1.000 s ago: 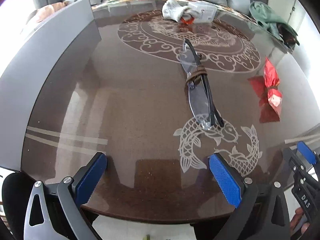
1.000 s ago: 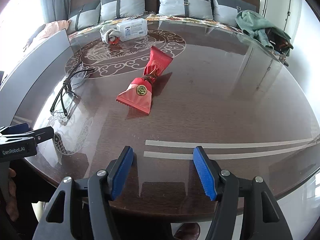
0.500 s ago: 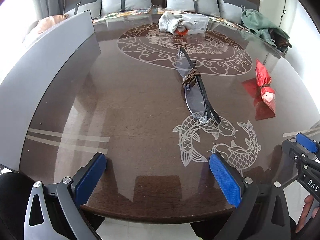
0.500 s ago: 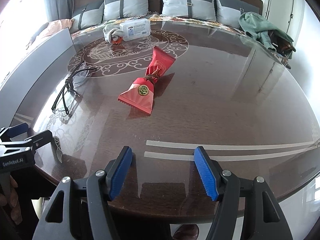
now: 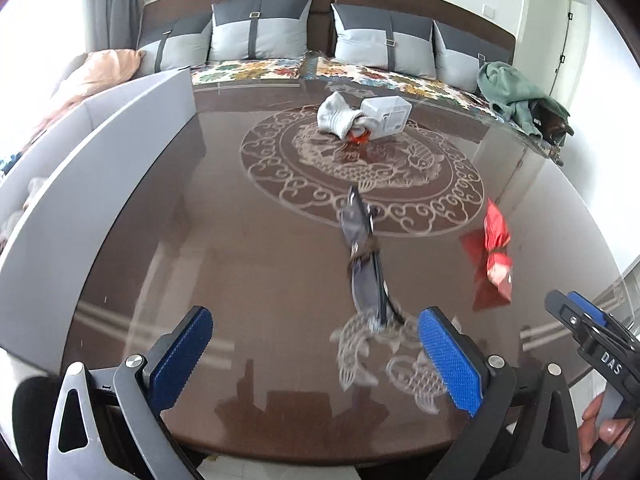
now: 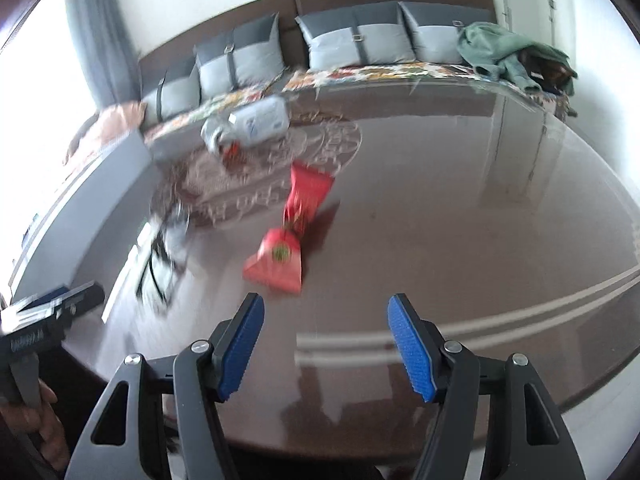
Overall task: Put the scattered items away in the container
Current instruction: 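Lower the left gripper over the glasses while the right lowers over the red packet, then close the left gripper on the glasses while the right closes on the red packet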
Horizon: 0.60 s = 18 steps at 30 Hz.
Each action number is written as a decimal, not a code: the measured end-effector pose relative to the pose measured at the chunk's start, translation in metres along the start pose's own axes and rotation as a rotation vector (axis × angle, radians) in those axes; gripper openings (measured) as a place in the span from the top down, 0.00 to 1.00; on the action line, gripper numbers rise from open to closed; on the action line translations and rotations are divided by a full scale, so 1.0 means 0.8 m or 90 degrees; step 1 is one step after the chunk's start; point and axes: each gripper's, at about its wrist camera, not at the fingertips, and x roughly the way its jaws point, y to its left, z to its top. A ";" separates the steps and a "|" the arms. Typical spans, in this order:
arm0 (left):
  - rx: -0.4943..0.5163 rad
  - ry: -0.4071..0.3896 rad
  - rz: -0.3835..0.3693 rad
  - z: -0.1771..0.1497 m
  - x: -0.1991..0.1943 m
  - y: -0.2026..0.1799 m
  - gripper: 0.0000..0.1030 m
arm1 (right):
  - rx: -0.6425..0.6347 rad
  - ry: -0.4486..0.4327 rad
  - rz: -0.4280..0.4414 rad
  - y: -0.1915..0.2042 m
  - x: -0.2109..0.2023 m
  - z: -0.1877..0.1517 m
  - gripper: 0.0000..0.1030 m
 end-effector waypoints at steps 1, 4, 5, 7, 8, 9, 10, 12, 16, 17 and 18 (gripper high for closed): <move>0.002 0.006 0.000 0.007 0.005 -0.002 0.00 | 0.005 0.003 0.007 0.001 0.005 0.008 0.36; 0.001 0.037 -0.011 0.028 0.028 -0.007 0.00 | 0.007 0.014 0.030 0.011 0.026 0.032 0.36; -0.001 0.047 -0.018 0.032 0.036 -0.009 0.00 | 0.005 0.017 0.032 0.015 0.032 0.039 0.36; -0.004 0.067 -0.032 0.041 0.053 -0.014 0.00 | 0.003 0.023 0.037 0.021 0.046 0.052 0.36; 0.001 0.075 -0.032 0.045 0.061 -0.018 0.00 | 0.005 0.032 0.036 0.023 0.055 0.057 0.36; 0.006 0.083 -0.031 0.050 0.070 -0.023 0.00 | 0.009 0.041 0.034 0.023 0.064 0.061 0.36; 0.011 0.091 -0.031 0.054 0.078 -0.028 0.00 | 0.015 0.052 0.034 0.023 0.073 0.062 0.36; 0.018 0.103 -0.023 0.058 0.093 -0.035 0.00 | 0.024 0.066 0.032 0.021 0.089 0.065 0.36; 0.022 0.137 -0.015 0.059 0.123 -0.046 0.00 | 0.013 0.073 0.020 0.025 0.106 0.070 0.36; 0.021 0.148 -0.013 0.057 0.130 -0.047 0.00 | 0.009 0.076 0.015 0.026 0.110 0.070 0.36; 0.031 0.148 0.001 0.055 0.133 -0.051 0.00 | 0.005 0.080 0.011 0.028 0.114 0.070 0.36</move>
